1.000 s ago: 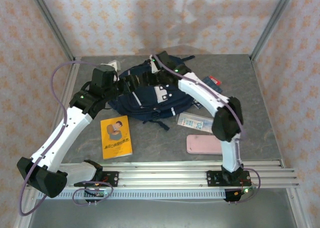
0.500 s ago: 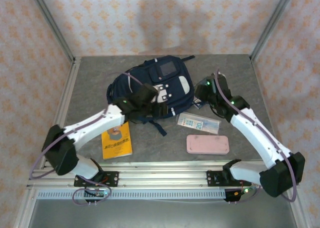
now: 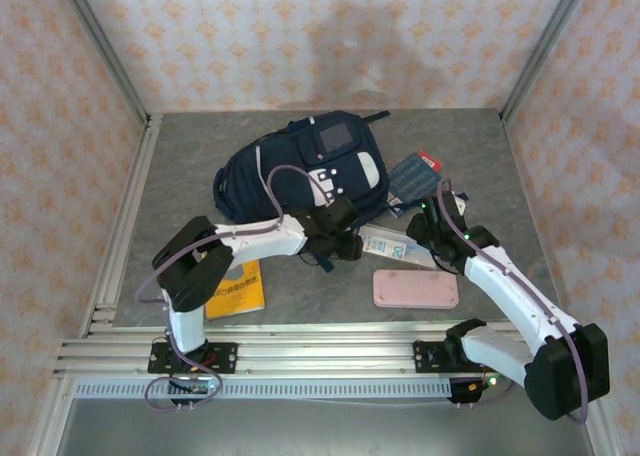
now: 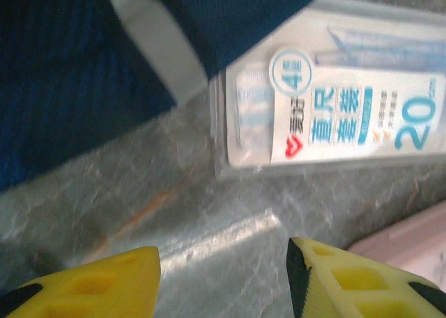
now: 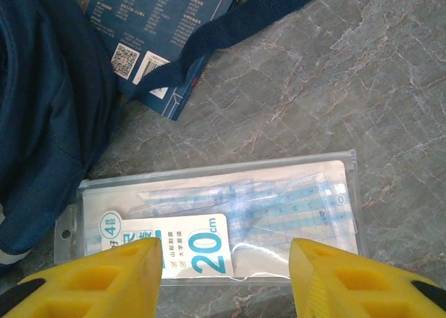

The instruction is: Pack the student bag

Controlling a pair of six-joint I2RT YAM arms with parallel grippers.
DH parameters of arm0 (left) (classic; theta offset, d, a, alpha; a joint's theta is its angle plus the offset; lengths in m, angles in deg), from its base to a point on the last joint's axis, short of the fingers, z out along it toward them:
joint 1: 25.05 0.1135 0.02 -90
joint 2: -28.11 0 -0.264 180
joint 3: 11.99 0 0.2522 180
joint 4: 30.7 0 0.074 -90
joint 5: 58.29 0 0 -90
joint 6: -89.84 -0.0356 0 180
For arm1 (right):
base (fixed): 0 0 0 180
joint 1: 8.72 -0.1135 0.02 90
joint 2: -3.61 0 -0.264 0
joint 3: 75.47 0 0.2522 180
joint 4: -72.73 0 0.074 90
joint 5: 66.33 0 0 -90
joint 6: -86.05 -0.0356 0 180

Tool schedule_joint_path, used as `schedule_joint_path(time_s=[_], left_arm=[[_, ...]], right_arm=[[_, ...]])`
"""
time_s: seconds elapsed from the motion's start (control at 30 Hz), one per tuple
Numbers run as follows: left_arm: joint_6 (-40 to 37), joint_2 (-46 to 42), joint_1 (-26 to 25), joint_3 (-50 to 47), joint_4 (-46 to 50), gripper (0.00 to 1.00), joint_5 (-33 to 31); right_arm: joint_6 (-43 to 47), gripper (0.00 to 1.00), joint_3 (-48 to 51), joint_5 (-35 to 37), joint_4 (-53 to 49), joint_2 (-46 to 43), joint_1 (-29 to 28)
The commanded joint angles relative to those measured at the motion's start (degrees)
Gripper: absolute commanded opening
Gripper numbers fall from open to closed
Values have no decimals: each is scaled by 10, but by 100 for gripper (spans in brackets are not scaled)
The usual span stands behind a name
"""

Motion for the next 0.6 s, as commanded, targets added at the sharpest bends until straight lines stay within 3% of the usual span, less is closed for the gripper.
schedule_joint_path(time_s=[0.0, 0.17, 0.43, 0.57], left_arm=[[-5, 32, -2, 48, -7, 51, -26], [-14, 93, -2, 98, 4, 48, -24], [-34, 124, 0, 133, 41, 45, -87], [-39, 116, 0, 124, 45, 49, -93]], right_arm=[[-11, 51, 15, 17, 12, -15, 4], [-6, 51, 24, 36, 15, -18, 7], [-6, 51, 32, 36, 29, -8, 13], [-2, 51, 31, 39, 31, -1, 13]])
